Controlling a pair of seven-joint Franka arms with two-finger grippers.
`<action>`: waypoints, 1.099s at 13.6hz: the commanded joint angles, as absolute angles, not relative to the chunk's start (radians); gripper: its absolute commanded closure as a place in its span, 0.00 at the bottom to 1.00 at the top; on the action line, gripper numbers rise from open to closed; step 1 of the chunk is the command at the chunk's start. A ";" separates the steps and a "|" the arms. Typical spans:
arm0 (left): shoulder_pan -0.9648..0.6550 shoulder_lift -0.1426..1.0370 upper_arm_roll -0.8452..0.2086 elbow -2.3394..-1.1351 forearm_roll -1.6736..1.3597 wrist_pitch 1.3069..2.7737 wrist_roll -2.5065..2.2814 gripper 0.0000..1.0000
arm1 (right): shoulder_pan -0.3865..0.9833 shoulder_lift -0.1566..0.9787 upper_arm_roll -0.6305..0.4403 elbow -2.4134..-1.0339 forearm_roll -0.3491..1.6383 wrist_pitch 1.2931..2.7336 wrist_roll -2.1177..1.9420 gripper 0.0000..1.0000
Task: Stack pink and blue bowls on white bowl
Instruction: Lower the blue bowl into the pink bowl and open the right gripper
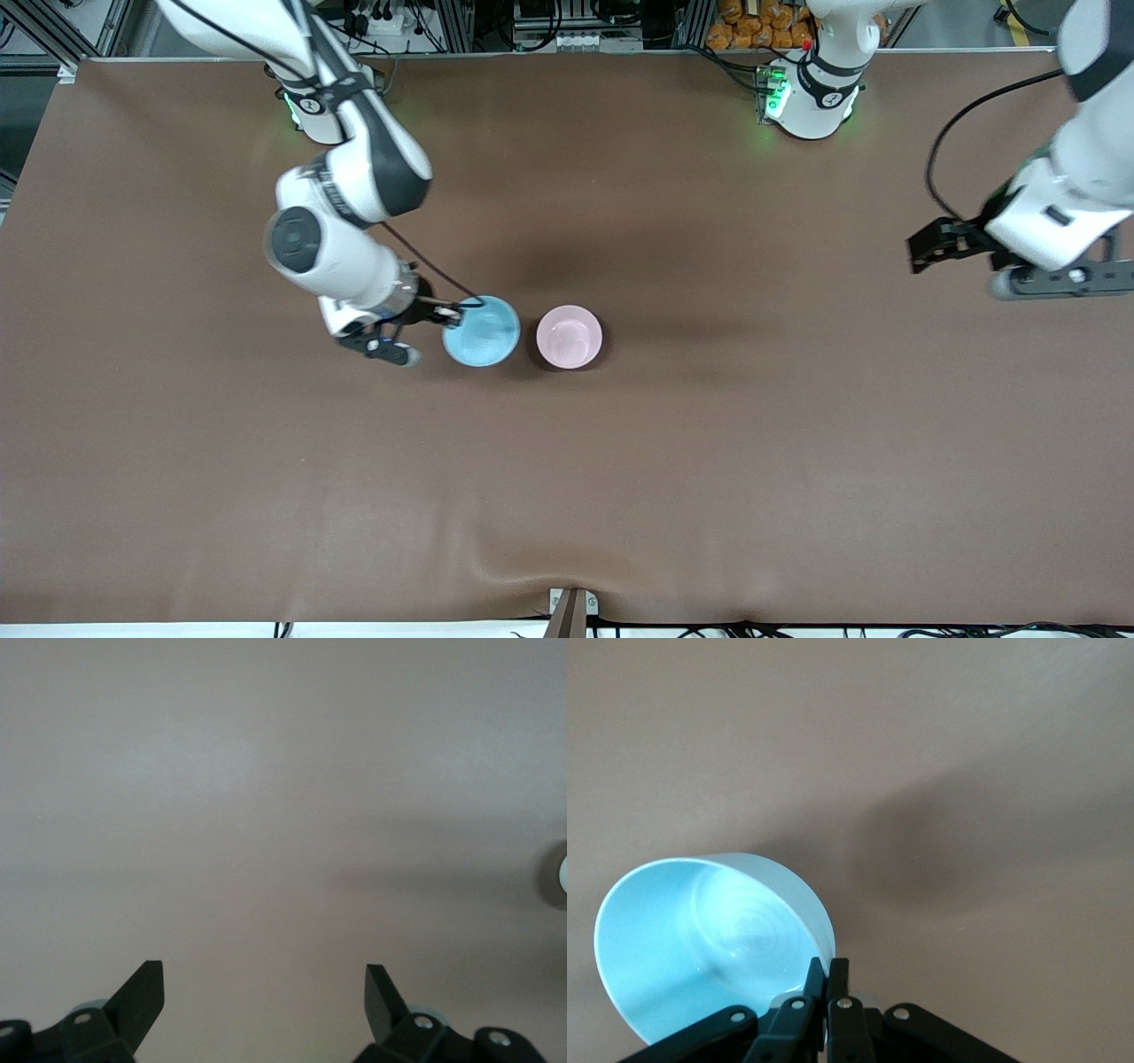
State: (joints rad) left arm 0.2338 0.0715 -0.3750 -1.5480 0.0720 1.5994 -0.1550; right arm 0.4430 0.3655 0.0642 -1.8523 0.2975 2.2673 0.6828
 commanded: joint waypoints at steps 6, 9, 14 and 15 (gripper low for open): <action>0.244 0.044 -0.382 -1.459 0.084 1.532 -0.138 0.00 | 0.561 0.494 0.051 -1.801 0.322 2.451 0.920 1.00; 0.247 0.045 -0.380 -1.456 0.084 1.529 -0.138 0.00 | 0.610 0.560 0.049 -1.734 0.321 2.453 1.012 1.00; 0.229 0.003 -0.376 -1.462 0.071 1.543 -0.115 0.00 | 0.641 0.588 0.049 -1.724 0.319 2.450 1.057 1.00; 0.177 -0.008 -0.321 -1.471 0.066 1.552 -0.106 0.00 | 0.640 0.586 0.049 -1.724 0.319 2.442 1.058 1.00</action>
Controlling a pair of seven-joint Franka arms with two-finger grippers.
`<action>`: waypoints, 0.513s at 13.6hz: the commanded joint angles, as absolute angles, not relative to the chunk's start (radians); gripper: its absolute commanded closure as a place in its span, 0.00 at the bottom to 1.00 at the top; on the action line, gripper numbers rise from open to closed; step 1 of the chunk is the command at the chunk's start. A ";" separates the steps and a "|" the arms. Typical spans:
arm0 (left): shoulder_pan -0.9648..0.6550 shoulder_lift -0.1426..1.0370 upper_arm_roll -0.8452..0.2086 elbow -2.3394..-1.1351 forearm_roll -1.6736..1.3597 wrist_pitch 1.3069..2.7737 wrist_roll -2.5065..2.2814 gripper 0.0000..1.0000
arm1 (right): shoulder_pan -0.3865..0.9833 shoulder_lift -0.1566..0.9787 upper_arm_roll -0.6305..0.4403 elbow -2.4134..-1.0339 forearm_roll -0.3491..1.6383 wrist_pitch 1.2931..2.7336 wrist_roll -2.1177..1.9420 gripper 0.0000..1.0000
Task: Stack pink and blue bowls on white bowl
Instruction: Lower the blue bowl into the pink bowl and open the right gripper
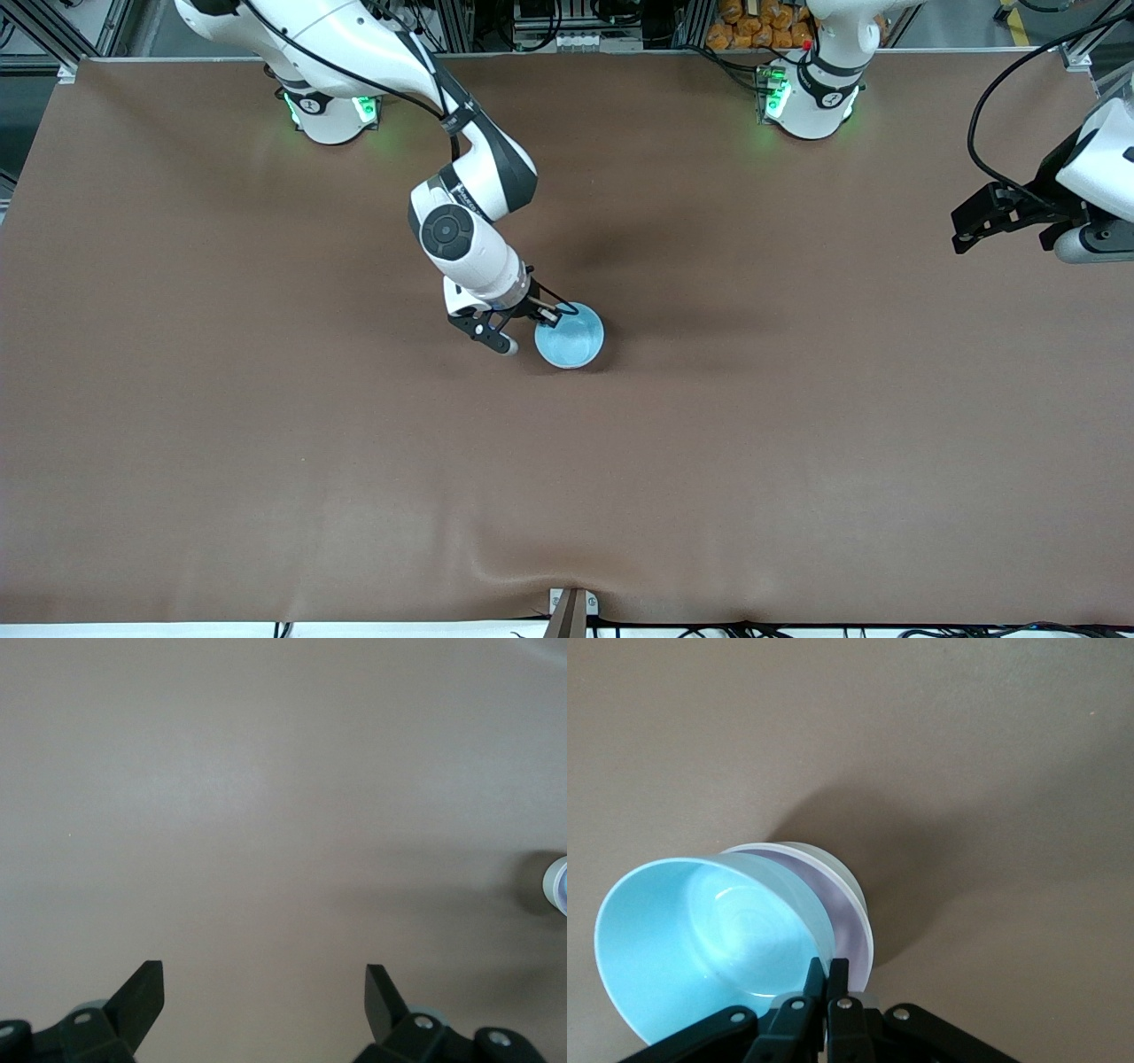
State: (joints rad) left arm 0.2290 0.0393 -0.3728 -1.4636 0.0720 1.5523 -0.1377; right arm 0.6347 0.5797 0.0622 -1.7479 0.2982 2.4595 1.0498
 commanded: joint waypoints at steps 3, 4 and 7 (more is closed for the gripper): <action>-0.015 -0.055 -0.129 -1.534 0.061 1.552 -0.106 0.00 | 0.632 0.584 0.048 -1.733 0.319 2.434 1.057 1.00; -0.035 -0.081 -0.114 -1.569 0.060 1.552 -0.107 0.00 | 0.632 0.584 0.048 -1.733 0.319 2.433 1.057 1.00; -0.130 -0.104 -0.022 -1.585 0.058 1.531 -0.133 0.00 | 0.634 0.584 0.048 -1.733 0.319 2.434 1.060 1.00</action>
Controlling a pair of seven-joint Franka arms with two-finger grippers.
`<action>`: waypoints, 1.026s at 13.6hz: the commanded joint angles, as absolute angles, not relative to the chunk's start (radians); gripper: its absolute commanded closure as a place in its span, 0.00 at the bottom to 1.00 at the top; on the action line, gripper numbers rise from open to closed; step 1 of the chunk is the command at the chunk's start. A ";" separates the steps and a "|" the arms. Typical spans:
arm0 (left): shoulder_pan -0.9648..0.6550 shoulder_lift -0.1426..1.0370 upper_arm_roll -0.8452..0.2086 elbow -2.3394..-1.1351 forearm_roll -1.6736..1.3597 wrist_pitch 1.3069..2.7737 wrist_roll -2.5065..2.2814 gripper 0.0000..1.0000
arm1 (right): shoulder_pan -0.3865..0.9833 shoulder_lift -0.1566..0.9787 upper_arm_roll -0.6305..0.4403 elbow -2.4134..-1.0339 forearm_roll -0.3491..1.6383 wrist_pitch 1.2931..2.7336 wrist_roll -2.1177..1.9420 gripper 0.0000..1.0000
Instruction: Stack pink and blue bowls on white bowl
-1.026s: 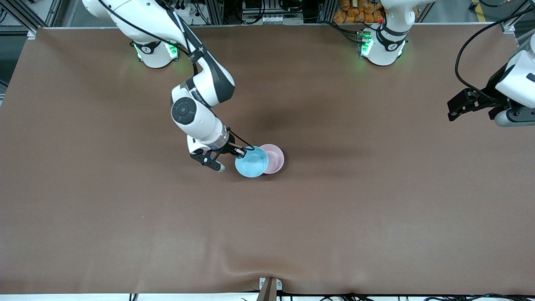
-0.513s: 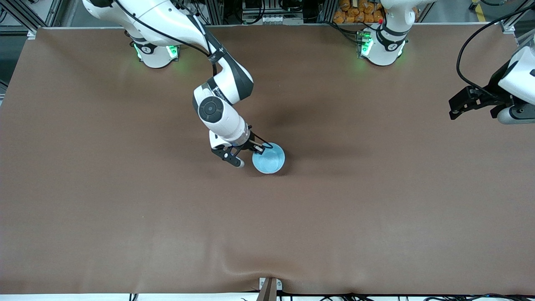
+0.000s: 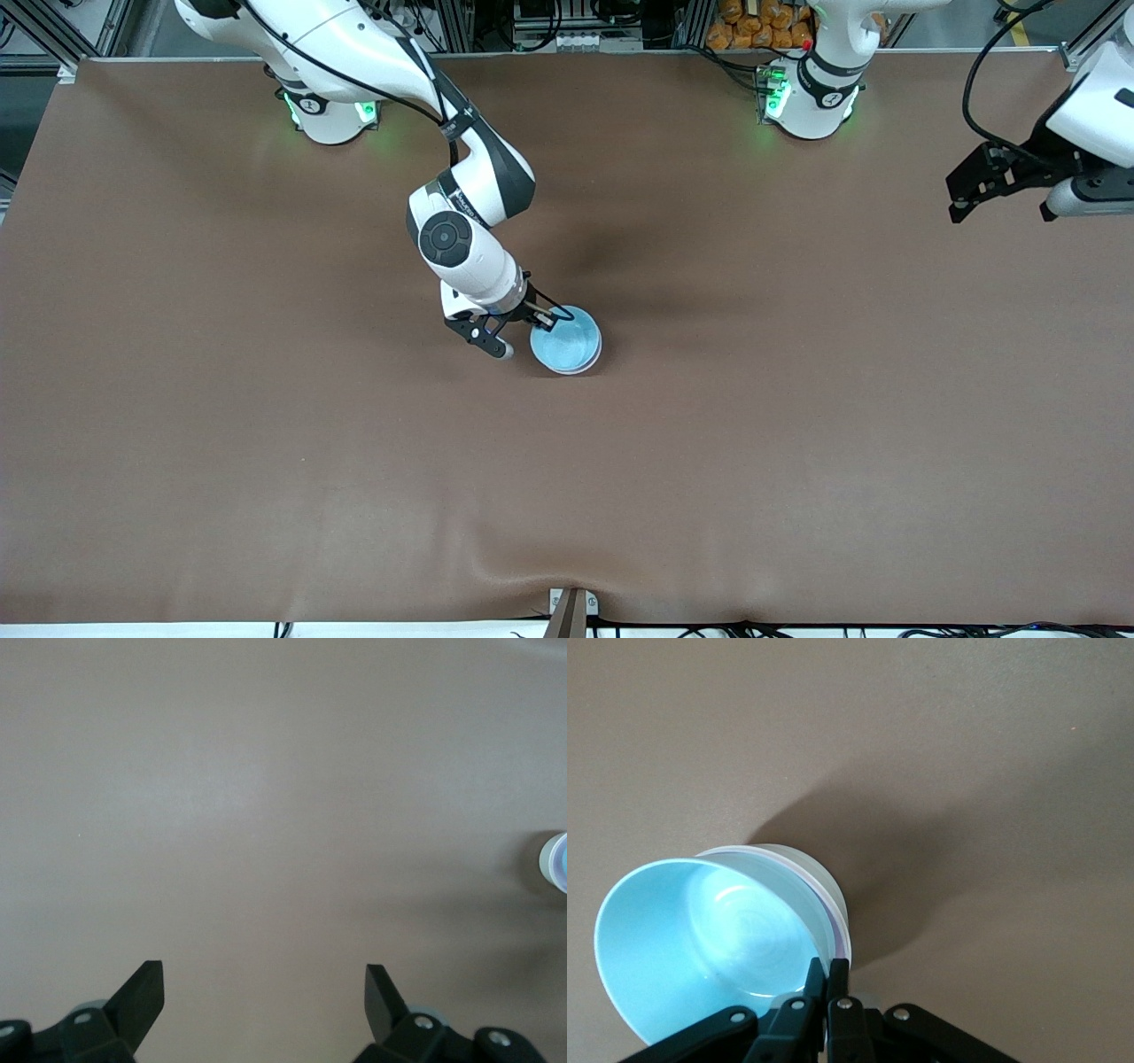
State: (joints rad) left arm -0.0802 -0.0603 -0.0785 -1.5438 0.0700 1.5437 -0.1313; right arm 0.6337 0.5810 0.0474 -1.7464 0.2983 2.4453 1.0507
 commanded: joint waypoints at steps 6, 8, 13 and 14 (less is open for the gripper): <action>-0.115 -0.083 -0.018 -1.575 0.060 1.529 -0.114 0.00 | 0.597 0.526 0.038 -1.703 0.247 2.406 1.068 0.00; -0.112 -0.081 -0.017 -1.572 0.061 1.529 -0.112 0.00 | 0.517 0.451 0.038 -1.703 0.197 2.262 0.923 0.00; -0.112 -0.078 -0.017 -1.568 0.061 1.529 -0.112 0.00 | 0.307 0.315 0.038 -1.710 0.189 2.039 0.596 0.00; -0.112 -0.078 -0.017 -1.569 0.061 1.529 -0.112 0.00 | 0.273 0.295 0.038 -1.712 0.180 2.013 0.547 0.00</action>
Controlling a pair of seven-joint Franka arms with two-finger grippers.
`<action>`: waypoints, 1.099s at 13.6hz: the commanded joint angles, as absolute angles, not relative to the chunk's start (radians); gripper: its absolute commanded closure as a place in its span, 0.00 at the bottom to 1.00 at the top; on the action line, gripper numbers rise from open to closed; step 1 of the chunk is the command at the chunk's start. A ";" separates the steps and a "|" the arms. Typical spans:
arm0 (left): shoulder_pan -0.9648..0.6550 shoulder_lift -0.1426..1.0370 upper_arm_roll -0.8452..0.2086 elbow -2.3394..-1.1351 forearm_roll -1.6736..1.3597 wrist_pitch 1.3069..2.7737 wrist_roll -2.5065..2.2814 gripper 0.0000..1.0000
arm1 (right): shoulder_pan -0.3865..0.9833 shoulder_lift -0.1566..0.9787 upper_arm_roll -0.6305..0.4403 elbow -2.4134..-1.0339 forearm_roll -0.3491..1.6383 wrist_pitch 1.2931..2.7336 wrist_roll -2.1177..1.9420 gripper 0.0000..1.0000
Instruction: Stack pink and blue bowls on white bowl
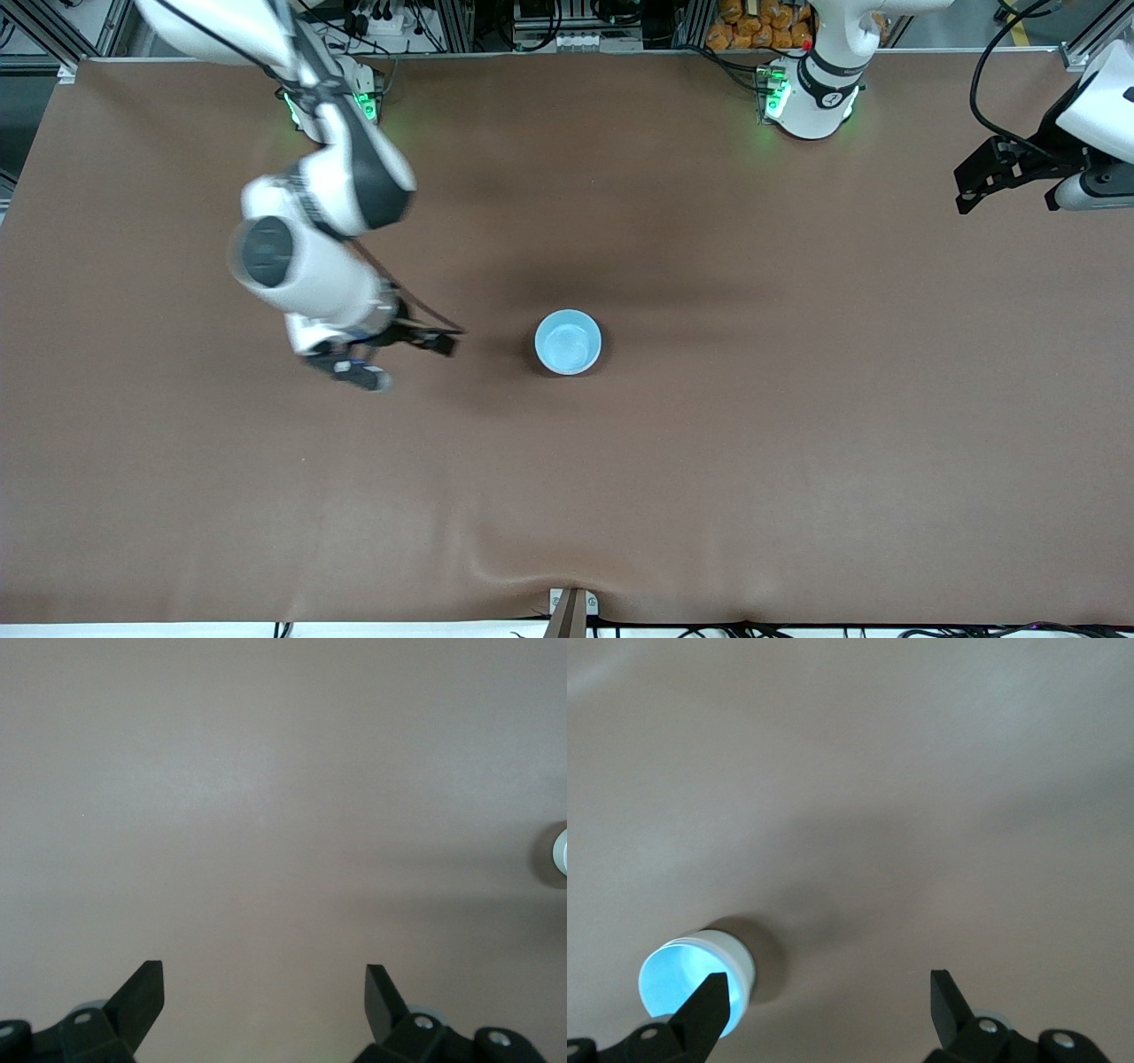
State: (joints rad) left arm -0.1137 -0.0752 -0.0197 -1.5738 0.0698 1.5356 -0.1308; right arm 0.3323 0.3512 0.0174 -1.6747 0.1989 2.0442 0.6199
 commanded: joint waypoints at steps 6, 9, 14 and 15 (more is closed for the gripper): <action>-0.112 -0.080 -0.017 -1.571 0.061 1.528 -0.112 0.00 | 0.025 0.112 0.038 -1.747 0.133 1.814 0.163 0.00; -0.113 -0.080 -0.017 -1.569 0.061 1.525 -0.112 0.00 | -0.043 0.039 0.019 -1.737 0.107 1.694 -0.010 0.00; -0.115 -0.080 -0.018 -1.569 0.061 1.525 -0.112 0.00 | -0.037 0.017 -0.052 -1.548 0.058 1.455 -0.164 0.00; -0.115 -0.078 -0.018 -1.569 0.061 1.525 -0.112 0.00 | -0.029 0.015 -0.052 -1.522 0.040 1.424 -0.163 0.00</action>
State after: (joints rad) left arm -0.1142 -0.0752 -0.0202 -1.5742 0.0698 1.5356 -0.1307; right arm -0.0376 0.0118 -0.0532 -1.5884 0.0731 1.4867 -0.1476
